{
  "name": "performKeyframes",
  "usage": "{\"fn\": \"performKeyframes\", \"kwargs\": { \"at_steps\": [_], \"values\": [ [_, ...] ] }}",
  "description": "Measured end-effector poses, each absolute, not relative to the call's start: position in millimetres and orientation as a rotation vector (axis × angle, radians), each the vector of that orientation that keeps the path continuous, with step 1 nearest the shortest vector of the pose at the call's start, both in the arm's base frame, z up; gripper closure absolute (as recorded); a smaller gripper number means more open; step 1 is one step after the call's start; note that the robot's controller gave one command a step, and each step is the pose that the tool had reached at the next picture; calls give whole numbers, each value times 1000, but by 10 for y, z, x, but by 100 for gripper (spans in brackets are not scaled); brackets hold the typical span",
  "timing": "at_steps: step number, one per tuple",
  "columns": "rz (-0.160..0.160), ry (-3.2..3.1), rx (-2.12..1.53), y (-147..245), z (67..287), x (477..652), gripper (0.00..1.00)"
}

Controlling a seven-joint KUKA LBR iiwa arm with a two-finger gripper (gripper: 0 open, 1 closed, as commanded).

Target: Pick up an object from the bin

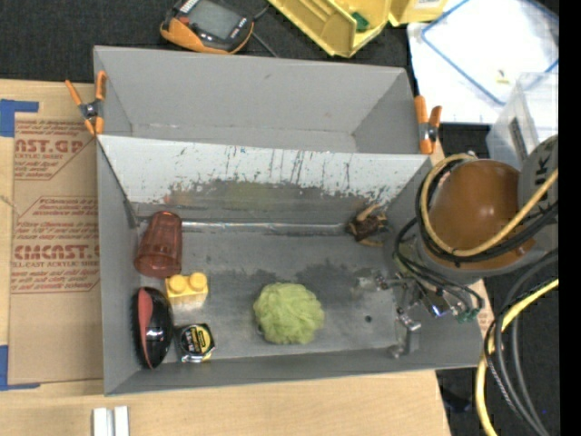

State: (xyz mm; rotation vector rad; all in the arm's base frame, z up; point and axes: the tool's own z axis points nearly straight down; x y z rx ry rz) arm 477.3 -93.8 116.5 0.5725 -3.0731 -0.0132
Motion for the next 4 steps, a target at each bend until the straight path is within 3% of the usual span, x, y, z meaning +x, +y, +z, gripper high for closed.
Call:
{"fn": "performKeyframes", "kwargs": {
  "at_steps": [1, 2, 3, 4],
  "values": [
    [2, -3149, -111, -1198, 1610, 4937, 0],
    [1, -3147, -108, -1192, 1599, 4930, 0],
    [2, -3152, -225, -1205, 2854, 4816, 0],
    [-3, -3130, -270, -826, 3050, 5129, 0]
  ]
}}
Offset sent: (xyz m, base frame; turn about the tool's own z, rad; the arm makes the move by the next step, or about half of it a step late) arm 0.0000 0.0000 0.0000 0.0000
